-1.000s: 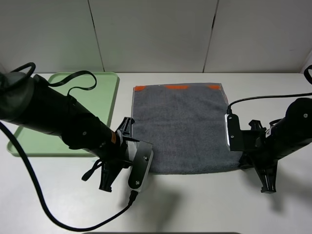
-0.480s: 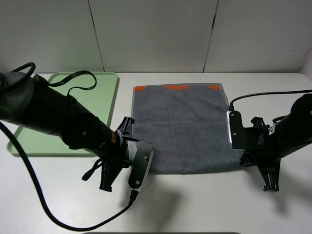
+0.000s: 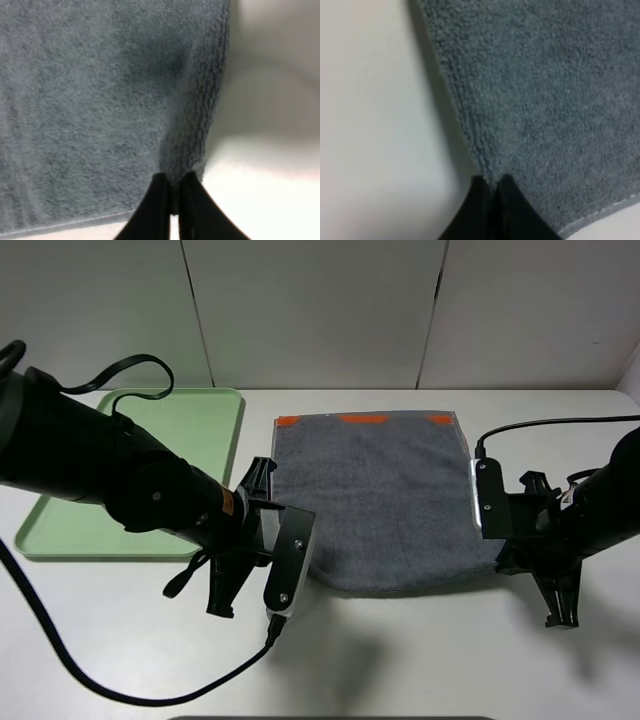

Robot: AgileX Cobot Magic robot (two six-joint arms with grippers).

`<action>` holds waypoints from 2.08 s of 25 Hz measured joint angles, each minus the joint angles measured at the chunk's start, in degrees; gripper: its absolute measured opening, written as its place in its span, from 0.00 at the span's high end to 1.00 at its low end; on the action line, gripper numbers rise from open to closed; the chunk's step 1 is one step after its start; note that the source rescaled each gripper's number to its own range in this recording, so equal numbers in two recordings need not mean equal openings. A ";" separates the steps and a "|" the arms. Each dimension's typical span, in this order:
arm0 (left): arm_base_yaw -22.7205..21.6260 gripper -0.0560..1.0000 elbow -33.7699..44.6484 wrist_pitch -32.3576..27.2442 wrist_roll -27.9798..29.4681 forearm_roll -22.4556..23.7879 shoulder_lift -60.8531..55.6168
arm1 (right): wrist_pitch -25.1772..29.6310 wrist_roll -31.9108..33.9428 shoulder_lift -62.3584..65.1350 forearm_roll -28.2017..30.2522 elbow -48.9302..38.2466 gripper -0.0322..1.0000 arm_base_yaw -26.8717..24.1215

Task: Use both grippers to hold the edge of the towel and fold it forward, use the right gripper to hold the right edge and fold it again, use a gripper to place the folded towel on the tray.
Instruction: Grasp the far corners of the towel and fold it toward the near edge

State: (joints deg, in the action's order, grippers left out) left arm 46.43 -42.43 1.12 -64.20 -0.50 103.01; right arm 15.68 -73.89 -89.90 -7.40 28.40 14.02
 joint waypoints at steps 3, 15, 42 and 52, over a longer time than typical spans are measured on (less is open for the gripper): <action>0.00 0.95 0.00 -1.12 0.00 0.00 0.00 | 1.36 0.00 2.22 0.18 -0.05 0.97 0.00; 0.00 0.95 0.05 -5.08 2.38 0.00 -5.99 | 7.36 0.98 12.68 0.23 -0.07 0.97 0.00; 4.09 0.95 0.11 -19.57 28.72 21.78 -24.71 | 22.86 6.16 36.91 0.44 -0.10 0.97 0.04; 12.92 0.95 0.11 -24.79 55.12 43.38 -25.34 | 26.23 6.73 42.49 0.42 -0.10 0.97 0.04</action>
State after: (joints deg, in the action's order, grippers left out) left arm 59.34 -42.32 -23.68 -9.09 42.88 77.67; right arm 41.91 -67.16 -47.41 -6.98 28.30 14.06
